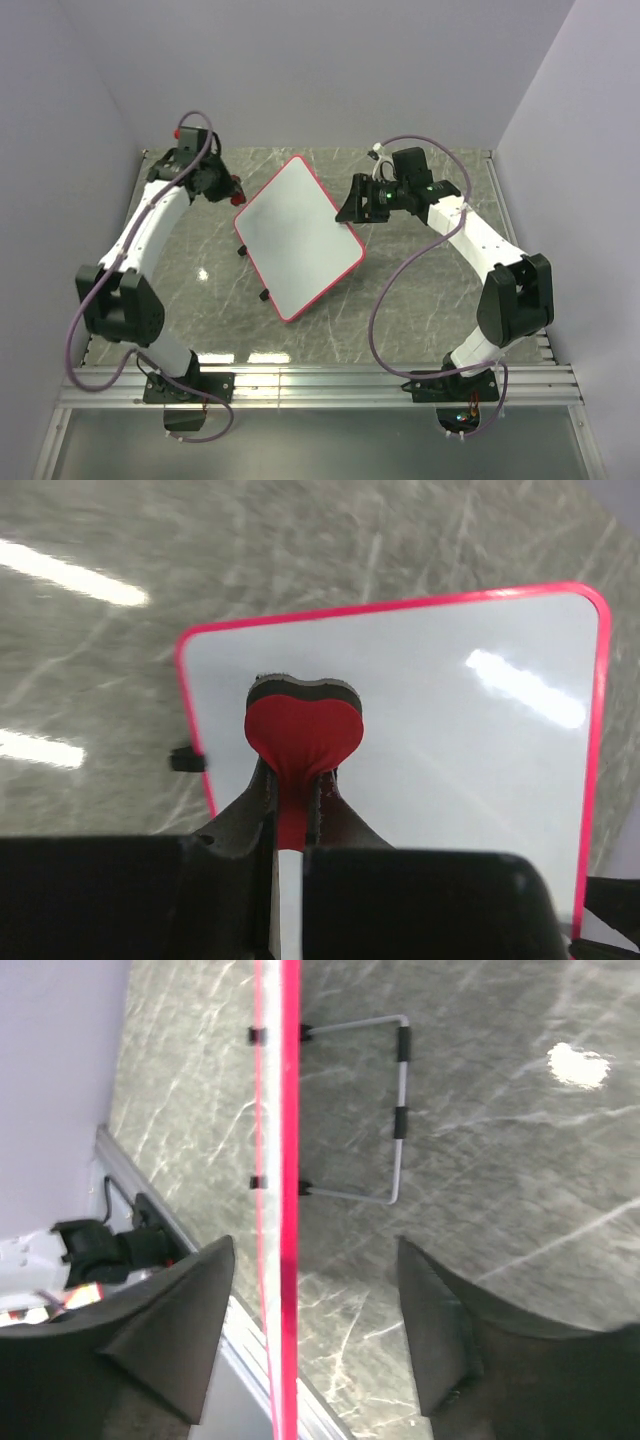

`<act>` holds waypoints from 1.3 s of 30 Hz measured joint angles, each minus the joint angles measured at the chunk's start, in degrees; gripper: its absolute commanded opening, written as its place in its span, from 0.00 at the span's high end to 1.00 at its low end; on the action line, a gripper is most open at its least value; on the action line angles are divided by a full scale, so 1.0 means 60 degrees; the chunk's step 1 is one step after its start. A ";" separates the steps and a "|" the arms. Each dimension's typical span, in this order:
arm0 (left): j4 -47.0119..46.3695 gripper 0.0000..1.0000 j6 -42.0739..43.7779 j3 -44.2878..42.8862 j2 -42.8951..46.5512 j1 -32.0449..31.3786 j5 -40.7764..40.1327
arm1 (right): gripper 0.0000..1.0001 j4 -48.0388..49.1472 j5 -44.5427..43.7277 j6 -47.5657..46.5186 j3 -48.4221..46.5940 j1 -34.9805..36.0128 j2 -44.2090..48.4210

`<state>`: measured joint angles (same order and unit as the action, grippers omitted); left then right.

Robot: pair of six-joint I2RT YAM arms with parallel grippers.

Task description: Erase the whiteboard

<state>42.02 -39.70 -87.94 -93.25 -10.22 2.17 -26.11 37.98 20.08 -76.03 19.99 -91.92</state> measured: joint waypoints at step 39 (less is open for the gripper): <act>0.0659 0.01 -0.0364 0.2193 0.2342 0.1005 -0.1756 | 0.12 -0.0656 -0.3362 0.0171 0.3767 0.0004 0.4710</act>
<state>45.98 -41.89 -74.78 -79.20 -4.19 -8.36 -30.04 17.80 21.10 -53.43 20.01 -63.66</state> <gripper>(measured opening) 0.993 0.877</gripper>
